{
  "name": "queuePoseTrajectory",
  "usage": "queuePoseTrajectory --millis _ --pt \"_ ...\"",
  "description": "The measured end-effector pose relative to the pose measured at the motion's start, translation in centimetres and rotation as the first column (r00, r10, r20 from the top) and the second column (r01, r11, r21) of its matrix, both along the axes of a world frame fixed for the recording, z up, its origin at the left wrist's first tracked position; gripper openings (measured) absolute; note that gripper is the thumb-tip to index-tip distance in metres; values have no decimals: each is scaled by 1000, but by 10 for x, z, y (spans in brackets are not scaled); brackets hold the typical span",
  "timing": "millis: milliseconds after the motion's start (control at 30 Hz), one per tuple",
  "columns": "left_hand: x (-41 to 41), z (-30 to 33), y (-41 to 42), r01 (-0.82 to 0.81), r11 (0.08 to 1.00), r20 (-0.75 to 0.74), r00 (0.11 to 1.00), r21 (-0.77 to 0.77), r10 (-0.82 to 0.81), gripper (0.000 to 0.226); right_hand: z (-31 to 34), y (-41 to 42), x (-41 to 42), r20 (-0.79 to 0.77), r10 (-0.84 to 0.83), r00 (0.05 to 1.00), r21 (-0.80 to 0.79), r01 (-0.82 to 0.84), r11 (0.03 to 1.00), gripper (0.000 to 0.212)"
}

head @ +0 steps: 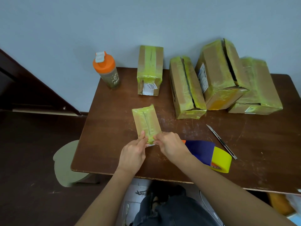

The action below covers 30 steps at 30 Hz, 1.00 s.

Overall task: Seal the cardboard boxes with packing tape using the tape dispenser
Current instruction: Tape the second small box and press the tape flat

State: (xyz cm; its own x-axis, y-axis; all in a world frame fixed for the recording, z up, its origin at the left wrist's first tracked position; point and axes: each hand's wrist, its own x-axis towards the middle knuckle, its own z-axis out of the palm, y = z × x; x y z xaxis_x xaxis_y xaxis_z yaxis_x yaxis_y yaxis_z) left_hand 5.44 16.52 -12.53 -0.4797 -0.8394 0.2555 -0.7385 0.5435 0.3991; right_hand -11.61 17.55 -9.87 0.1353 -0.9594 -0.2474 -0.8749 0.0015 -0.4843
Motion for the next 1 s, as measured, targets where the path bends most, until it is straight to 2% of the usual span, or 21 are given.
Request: queuePoseTrajectory --millis 200,267,333,400,467,500,567,633,667,733,800,867,933,1000 --pt "0 5 -6 14 1000 14 1000 25 -14 51 16 0 5 -25 -20 999 42 21 999 17" --pt "12 11 -9 67 996 47 996 62 -70 62 34 2 5 -51 64 997 81 -59 995 17" --pt "29 17 -16 93 991 91 991 98 -101 72 47 3 1 -113 138 984 52 -133 990 21" --pt "41 25 -25 56 994 92 994 94 -65 68 51 -2 -6 -159 32 987 -60 -42 997 22" --pt "41 34 -27 -67 995 82 995 69 61 55 48 -14 -16 -71 -152 986 -141 141 980 21" --pt "35 41 -24 -169 984 92 982 63 163 44 45 -21 -21 -37 -199 979 -127 193 973 30" --pt "19 54 -12 -418 904 138 904 88 404 28 41 -31 -26 27 -197 980 19 196 980 54" --pt "-1 58 -1 -580 771 304 808 264 504 40 40 -33 -24 126 -164 978 154 144 978 60" --pt "-9 57 3 -603 703 333 796 376 505 45 39 -32 -21 140 -146 979 169 121 978 55" --pt "-16 52 3 -573 616 234 806 541 544 49 39 -29 -17 76 -138 988 154 125 980 45" --pt "-12 50 -6 -523 669 105 822 529 560 54 46 -31 -18 -99 -156 983 151 170 974 40" --pt "-4 51 -19 -482 731 -14 830 482 557 53 50 -32 -24 -236 -189 953 148 228 962 51" --pt "0 53 -29 -413 778 -62 866 473 497 48 46 -31 -32 -189 -180 965 162 211 964 74" --pt "-3 50 -33 -322 816 -33 923 480 383 46 43 -29 -35 -55 -81 995 216 91 972 81"
